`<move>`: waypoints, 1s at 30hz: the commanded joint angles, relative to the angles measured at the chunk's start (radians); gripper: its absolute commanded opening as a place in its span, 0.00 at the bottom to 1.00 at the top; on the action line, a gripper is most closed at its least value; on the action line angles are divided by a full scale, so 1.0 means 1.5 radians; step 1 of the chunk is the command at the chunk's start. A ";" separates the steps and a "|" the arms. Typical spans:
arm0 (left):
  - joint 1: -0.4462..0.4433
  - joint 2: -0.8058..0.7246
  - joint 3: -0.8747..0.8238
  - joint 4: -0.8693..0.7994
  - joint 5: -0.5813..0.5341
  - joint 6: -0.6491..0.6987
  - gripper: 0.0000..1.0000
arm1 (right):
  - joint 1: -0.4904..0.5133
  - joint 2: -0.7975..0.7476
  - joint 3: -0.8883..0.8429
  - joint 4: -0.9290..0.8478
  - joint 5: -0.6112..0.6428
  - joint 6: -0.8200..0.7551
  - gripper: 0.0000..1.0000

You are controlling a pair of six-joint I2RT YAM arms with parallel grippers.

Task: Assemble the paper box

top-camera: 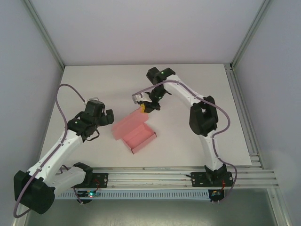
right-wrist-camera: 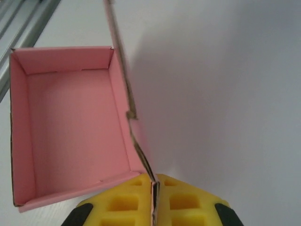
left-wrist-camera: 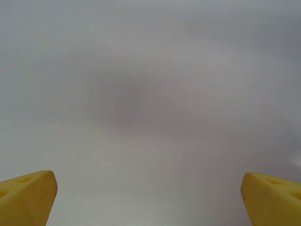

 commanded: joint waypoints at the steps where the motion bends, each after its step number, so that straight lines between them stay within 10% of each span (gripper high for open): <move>1: 0.009 -0.015 0.027 0.024 -0.026 0.012 1.00 | -0.014 -0.104 -0.117 0.205 0.062 0.181 0.00; 8: 0.009 -0.022 0.027 0.078 0.049 0.070 1.00 | -0.012 -0.346 -0.482 0.614 0.264 0.502 0.00; 16: 0.010 0.001 -0.005 0.177 0.195 0.168 1.00 | -0.003 -0.455 -0.646 0.720 0.397 0.746 0.00; 30: 0.034 0.207 0.120 0.170 0.362 0.467 0.96 | -0.055 -0.422 -0.637 0.678 0.122 0.553 0.00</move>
